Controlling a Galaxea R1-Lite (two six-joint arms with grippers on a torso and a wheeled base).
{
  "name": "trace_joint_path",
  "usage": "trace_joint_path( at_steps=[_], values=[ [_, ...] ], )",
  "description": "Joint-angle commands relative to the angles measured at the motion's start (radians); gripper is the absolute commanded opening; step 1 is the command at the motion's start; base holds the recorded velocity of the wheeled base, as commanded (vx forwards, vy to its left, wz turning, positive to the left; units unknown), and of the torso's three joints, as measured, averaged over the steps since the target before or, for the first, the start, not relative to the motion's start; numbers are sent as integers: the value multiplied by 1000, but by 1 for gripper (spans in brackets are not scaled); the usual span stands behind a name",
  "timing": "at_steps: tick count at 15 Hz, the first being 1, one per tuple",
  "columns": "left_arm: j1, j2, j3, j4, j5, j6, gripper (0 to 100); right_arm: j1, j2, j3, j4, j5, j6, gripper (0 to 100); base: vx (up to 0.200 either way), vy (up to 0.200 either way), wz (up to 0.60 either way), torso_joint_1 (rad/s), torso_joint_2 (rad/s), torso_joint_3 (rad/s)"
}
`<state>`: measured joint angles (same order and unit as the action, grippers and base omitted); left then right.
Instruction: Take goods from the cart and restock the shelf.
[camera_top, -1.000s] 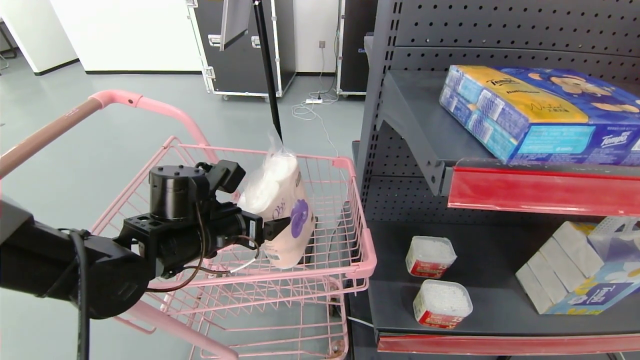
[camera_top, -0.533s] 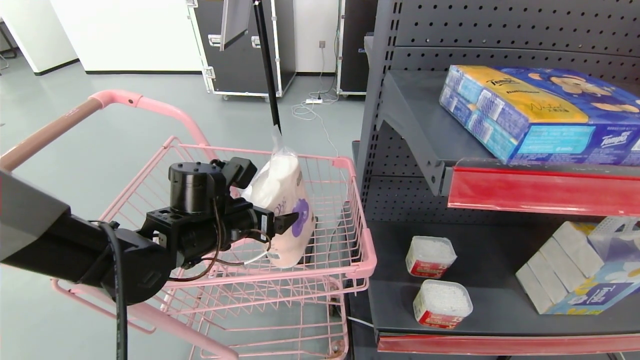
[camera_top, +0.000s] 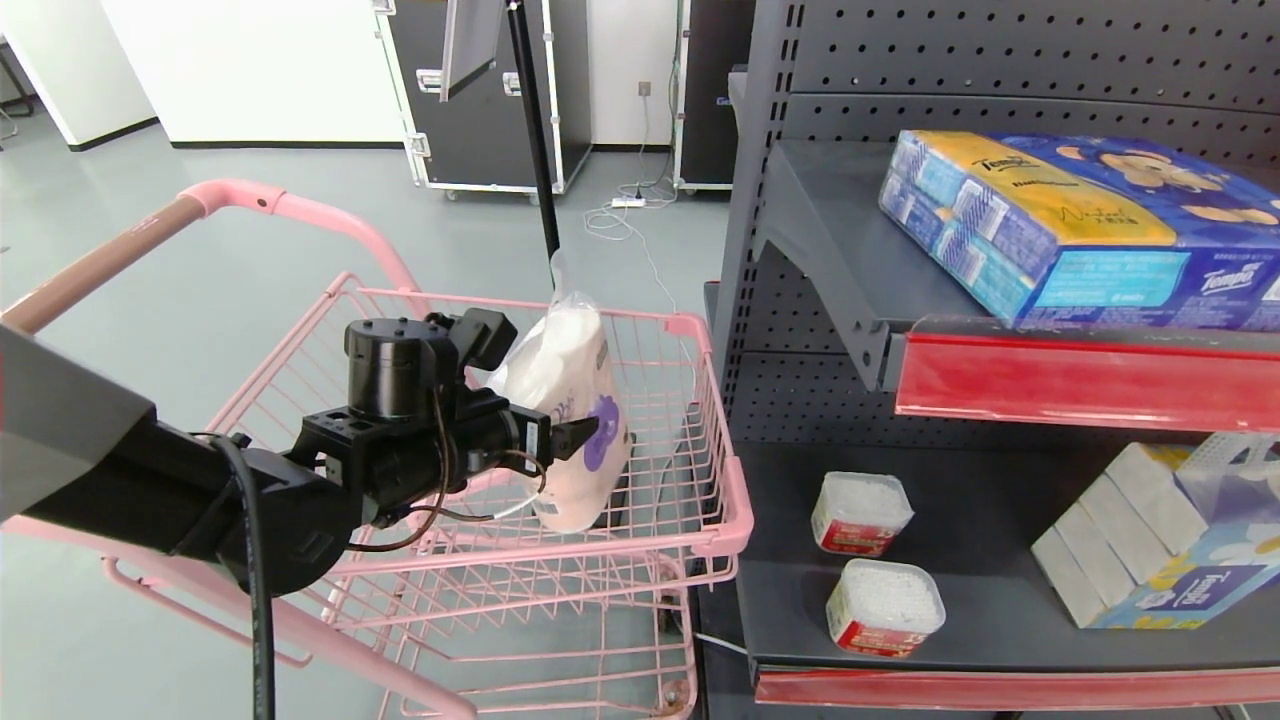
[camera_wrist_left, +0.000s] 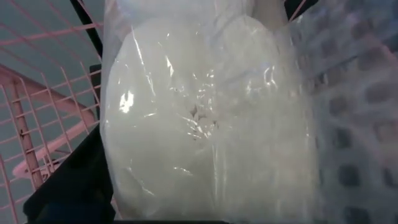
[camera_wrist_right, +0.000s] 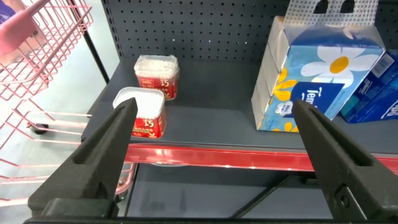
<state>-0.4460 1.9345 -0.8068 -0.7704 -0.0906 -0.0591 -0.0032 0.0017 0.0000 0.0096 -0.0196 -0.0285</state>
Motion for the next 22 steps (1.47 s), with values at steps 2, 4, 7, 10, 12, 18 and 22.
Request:
trace_joint_path(
  at_steps=[2,4,7,10,12,18,22],
  values=[
    [1,4,-2,0,8,-1,100,0,0,0,0,0,-1,100,0,0,0,0,0,0],
    [1,6,-2,2,11,2,100,0,0,0,0,0,-1,100,0,0,0,0,0,0],
    [1,18,-12,2,11,4,100,0,0,0,0,0,-1,100,0,0,0,0,0,0],
    [4,60,-80,3,37,10,0,0,0,0,0,0,-1,100,0,0,0,0,0,0],
    [0,60,-75,19,35,10,0,0,0,0,0,0,-1,100,0,0,0,0,0,0],
    [4,29,-74,20,37,10,0,0,0,0,0,0,-1,100,0,0,0,0,0,0],
    [35,-111,-71,34,35,9,0,0,0,0,0,1,-2,100,0,0,0,0,0,0]
  ],
)
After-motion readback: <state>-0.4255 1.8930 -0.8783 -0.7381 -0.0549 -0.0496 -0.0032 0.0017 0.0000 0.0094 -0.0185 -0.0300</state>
